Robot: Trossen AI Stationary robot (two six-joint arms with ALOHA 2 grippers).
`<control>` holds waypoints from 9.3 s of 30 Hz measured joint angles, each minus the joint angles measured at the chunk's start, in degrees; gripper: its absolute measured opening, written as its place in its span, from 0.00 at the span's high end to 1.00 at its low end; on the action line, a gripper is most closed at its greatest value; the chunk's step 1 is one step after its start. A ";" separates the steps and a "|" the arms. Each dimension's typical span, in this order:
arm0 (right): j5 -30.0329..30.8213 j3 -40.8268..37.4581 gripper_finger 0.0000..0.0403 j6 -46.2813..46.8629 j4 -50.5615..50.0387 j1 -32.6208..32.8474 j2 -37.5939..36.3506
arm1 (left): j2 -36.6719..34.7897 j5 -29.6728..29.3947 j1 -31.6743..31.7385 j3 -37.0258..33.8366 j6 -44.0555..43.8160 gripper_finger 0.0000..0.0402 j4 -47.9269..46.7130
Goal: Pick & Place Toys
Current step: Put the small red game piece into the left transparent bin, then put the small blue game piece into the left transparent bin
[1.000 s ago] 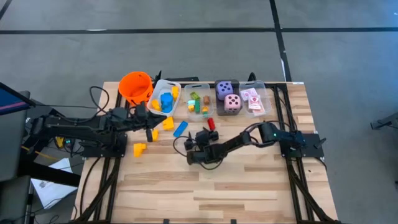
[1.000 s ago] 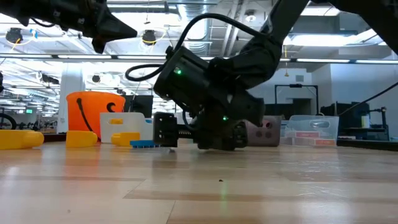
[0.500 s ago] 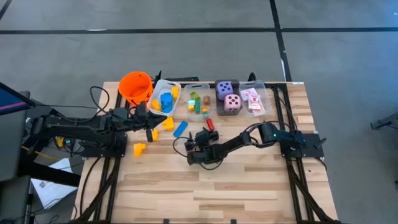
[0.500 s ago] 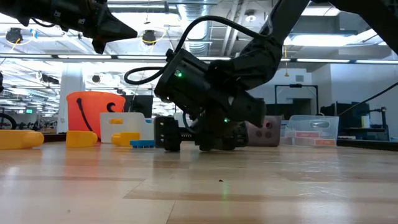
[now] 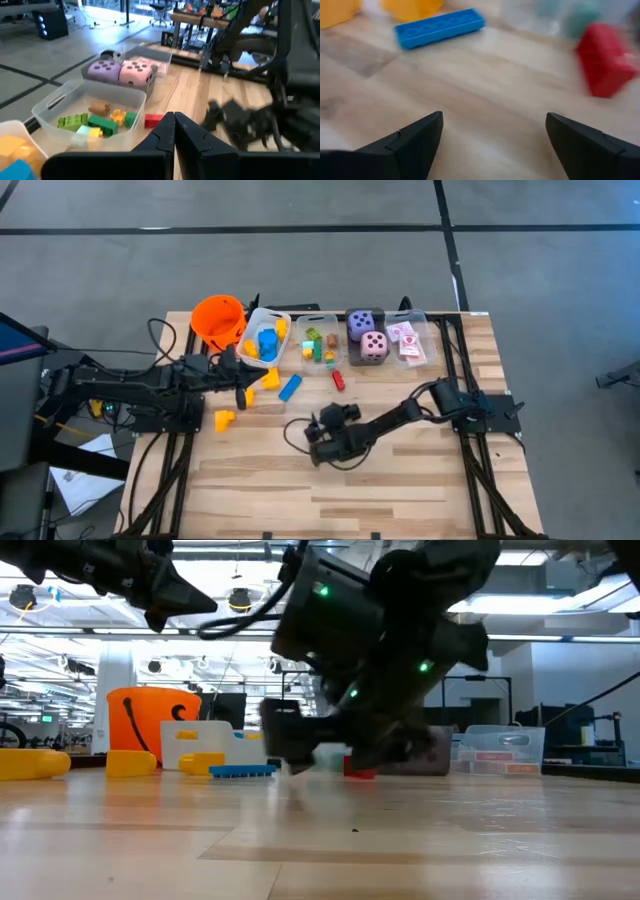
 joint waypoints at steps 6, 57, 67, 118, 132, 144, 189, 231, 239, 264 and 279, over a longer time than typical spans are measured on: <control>2.10 -0.02 0.14 7.97 -9.55 -1.04 -0.59 | -0.06 0.00 0.02 0.00 -0.08 1.00 -1.15; 1.86 -2.91 0.43 18.81 -18.37 0.74 -0.04 | -1.20 -2.01 0.11 0.04 -1.05 1.00 -1.14; 2.87 -3.04 0.09 12.14 -14.44 -1.25 -0.04 | -1.20 -1.99 0.11 0.04 -1.03 1.00 -1.16; -3.91 4.98 0.78 -5.75 -9.56 -10.62 0.53 | -1.11 -1.97 0.09 0.07 1.19 1.00 -3.67; 4.63 37.08 0.78 3.35 -51.95 1.73 0.07 | -1.11 -1.92 -0.37 0.07 -8.34 1.00 -3.76; 8.33 45.64 0.78 -11.45 -56.10 -9.64 0.07 | -1.14 -1.88 -5.13 0.09 -9.03 1.00 -6.18; 10.29 23.39 0.10 -9.89 -67.84 22.44 -19.86 | -1.14 -1.95 -6.05 0.09 -6.38 1.00 1.63; -34.41 -48.36 0.21 -70.16 111.09 -1.56 -18.00 | 23.91 -6.66 -5.32 0.04 -19.86 0.37 -4.35; -30.88 -46.81 0.21 -73.35 108.54 -2.53 -17.58 | 35.56 -6.12 -5.09 0.04 -28.01 0.31 -2.43; -30.65 -46.77 0.21 -64.08 94.07 -8.96 -17.59 | 57.21 -17.36 -5.20 4.59 -34.00 0.31 9.91; -30.67 -46.77 0.21 -64.06 93.14 -8.96 -17.59 | 61.40 -19.89 -7.90 6.93 -34.57 0.65 9.79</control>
